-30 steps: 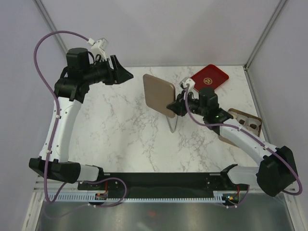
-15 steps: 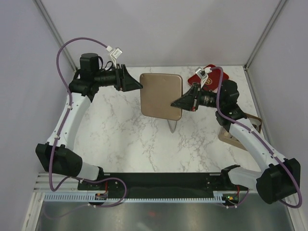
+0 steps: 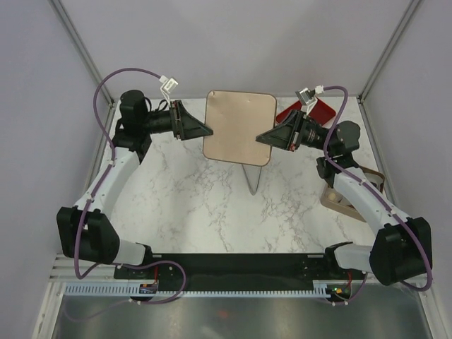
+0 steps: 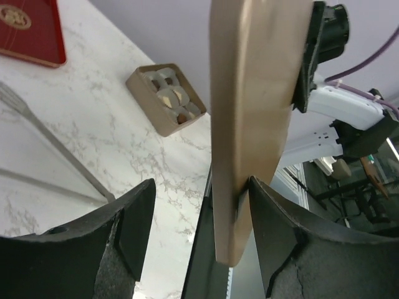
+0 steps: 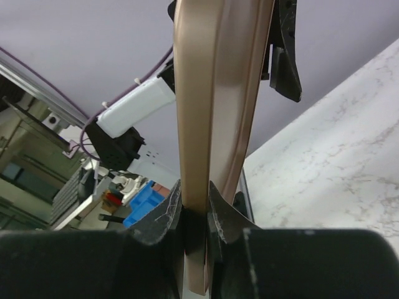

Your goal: Pack the chocolate

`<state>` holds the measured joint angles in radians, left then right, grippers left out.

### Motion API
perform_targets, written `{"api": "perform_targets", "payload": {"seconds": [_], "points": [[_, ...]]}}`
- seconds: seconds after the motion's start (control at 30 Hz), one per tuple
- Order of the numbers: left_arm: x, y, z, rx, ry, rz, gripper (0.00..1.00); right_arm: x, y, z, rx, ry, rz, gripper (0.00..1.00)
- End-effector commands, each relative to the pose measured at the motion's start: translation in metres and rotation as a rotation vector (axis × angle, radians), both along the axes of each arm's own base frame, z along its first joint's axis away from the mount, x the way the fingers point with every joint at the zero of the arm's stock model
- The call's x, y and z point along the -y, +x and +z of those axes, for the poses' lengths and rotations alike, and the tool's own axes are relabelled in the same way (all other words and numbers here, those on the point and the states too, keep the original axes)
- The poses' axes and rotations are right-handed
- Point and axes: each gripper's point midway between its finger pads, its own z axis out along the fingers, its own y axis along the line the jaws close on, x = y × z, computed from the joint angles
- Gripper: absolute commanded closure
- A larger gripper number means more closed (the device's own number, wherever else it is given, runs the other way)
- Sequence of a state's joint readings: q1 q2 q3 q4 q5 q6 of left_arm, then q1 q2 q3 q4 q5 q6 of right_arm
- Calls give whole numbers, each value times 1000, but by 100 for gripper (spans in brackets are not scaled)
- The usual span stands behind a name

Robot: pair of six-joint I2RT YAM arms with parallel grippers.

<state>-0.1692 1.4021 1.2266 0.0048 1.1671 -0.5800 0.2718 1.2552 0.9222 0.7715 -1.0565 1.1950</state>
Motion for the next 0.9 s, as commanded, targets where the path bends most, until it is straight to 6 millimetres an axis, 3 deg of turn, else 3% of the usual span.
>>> {"api": "perform_targets", "payload": {"seconds": [0.0, 0.33, 0.5, 0.63, 0.77, 0.83, 0.87], "points": [[5, -14, 52, 180, -105, -81, 32, 4, -30, 39, 142, 117, 76, 100], [10, -19, 60, 83, -243, -106, 40, 0, -21, 19, 77, 97, 88, 100], [17, -22, 55, 20, -263, -125, 42, -3, -8, 4, 19, 83, 84, 100], [19, -22, 43, -32, -248, -117, 54, -3, -3, -4, 8, 75, 65, 99], [20, -15, 33, -100, -237, -84, 73, -6, 21, -36, -91, -25, 2, 87], [20, -9, 28, -134, -220, -58, 83, -3, 36, -47, -53, -81, -75, 80], [21, -7, 28, -139, -218, -47, 84, 0, 42, -61, -122, -121, -101, 73]]}}
